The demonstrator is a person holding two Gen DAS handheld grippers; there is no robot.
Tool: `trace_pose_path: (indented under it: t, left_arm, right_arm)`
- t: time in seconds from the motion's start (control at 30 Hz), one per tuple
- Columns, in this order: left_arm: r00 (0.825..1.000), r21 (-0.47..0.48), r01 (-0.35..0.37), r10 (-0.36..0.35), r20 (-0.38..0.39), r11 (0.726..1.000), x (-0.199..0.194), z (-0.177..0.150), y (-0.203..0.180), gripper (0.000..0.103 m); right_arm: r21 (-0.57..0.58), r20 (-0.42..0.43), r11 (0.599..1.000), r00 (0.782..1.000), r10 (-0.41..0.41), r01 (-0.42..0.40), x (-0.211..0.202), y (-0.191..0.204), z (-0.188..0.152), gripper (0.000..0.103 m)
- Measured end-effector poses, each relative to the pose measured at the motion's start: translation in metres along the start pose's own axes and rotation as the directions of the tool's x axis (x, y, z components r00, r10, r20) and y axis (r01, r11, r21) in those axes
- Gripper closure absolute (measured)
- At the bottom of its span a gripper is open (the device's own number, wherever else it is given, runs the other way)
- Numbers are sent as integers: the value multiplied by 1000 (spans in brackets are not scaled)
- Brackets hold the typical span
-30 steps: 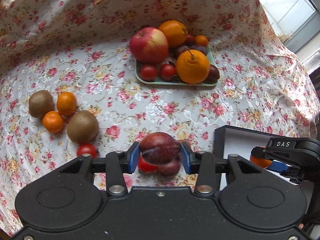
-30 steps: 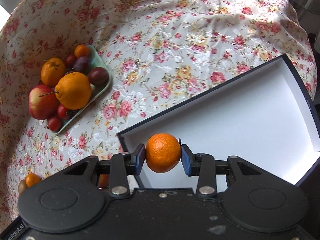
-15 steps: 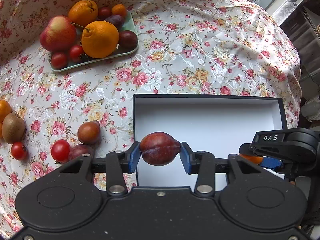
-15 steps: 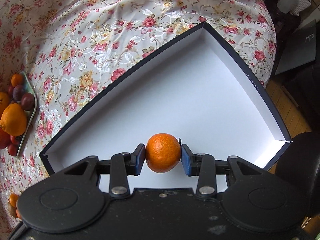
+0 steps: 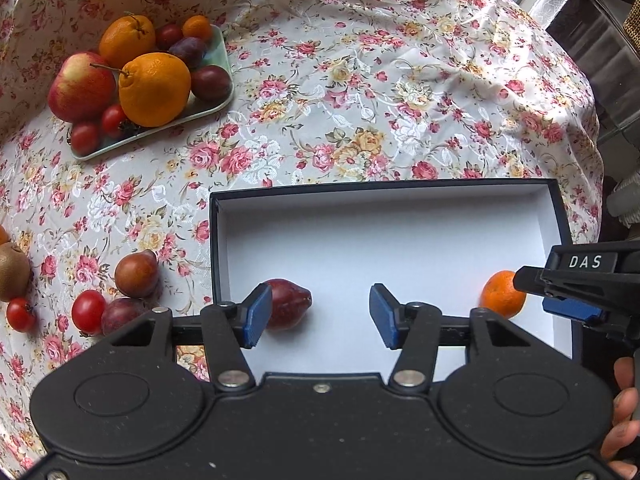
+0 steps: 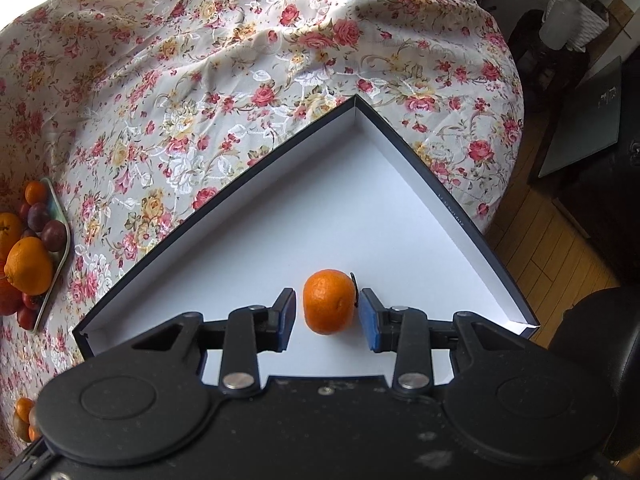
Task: Organize fruits
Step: 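Carry the plum into the white box and open the left tool while the right releases the tangerine there, then withdraw both open tools from the box back toward the loose fruit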
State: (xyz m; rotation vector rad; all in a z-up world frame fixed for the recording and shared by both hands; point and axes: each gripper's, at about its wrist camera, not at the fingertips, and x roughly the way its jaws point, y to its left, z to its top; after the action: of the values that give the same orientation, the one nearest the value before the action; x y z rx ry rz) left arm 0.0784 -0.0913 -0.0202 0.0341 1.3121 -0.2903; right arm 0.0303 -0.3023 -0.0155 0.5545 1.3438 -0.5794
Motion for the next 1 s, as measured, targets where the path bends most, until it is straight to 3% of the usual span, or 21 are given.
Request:
trace_pose_path:
  t: [0.13,0.47,1.0]
  left_arm:
    - [1000,2,-10,10,-3,1000,1,-1,-1,44]
    - [999,-24,-40,39,-17,999,0,-2,10,44]
    - [996,-95,-89,89,-12,991,-8,-1,47,44]
  right_arm:
    - [-25,37,999,999,-23,24,-5,0,3,65]
    - [-22,-42,999,998,-46,45,7,2,-5,65]
    - [-124,-41,991,997,-62,56,5,33,-19,65]
